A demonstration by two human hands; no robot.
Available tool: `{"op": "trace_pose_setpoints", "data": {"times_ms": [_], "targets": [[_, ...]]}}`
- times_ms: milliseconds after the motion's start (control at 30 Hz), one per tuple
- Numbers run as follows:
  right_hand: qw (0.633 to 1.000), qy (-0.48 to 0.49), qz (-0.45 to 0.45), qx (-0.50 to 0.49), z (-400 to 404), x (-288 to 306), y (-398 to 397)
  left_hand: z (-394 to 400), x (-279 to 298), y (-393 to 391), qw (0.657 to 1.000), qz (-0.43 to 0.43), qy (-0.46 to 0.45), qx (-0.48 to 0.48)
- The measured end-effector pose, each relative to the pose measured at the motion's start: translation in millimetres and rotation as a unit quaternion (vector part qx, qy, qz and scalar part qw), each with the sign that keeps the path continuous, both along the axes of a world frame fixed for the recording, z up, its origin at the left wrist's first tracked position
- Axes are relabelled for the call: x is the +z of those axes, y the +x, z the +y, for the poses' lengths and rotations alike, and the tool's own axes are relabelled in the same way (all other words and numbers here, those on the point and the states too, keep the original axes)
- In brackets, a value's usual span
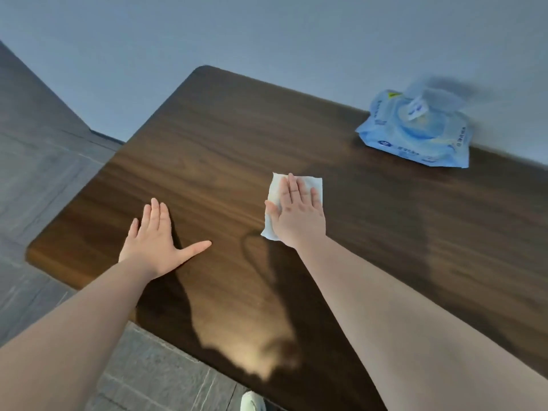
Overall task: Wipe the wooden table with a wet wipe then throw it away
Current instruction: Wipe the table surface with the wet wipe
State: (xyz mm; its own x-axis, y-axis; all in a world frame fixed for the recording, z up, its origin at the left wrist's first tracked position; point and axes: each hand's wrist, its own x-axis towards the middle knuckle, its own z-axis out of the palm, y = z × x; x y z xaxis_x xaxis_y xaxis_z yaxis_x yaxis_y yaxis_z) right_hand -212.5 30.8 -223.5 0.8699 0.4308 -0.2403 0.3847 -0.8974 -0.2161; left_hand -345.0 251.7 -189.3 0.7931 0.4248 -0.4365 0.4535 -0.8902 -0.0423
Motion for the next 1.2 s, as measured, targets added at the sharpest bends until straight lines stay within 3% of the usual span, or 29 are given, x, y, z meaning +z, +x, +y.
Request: {"op": "trace_pose_setpoints", "data": {"times_ms": [367,600,767,967,1200], "targets": [[0.989,0.054,-0.042,0.129,194,-3,-10,23,-13,-9,0.998,-0.026,-0.048,-0.006],[0.98,0.039,-0.057,0.188,216,-9,-4,27,-18,-10,0.996,-0.048,-0.079,0.003],[0.984,0.039,-0.031,0.171,178,-4,-8,25,-18,-10,0.997,-0.05,-0.058,-0.002],[0.997,-0.002,-0.025,0.077,65,-1,-13,7,-14,-14,0.998,-0.055,-0.006,-0.039],[0.995,-0.055,-0.013,-0.08,-122,1,-27,-114,-7,14,0.976,-0.1,-0.064,-0.182]]}}
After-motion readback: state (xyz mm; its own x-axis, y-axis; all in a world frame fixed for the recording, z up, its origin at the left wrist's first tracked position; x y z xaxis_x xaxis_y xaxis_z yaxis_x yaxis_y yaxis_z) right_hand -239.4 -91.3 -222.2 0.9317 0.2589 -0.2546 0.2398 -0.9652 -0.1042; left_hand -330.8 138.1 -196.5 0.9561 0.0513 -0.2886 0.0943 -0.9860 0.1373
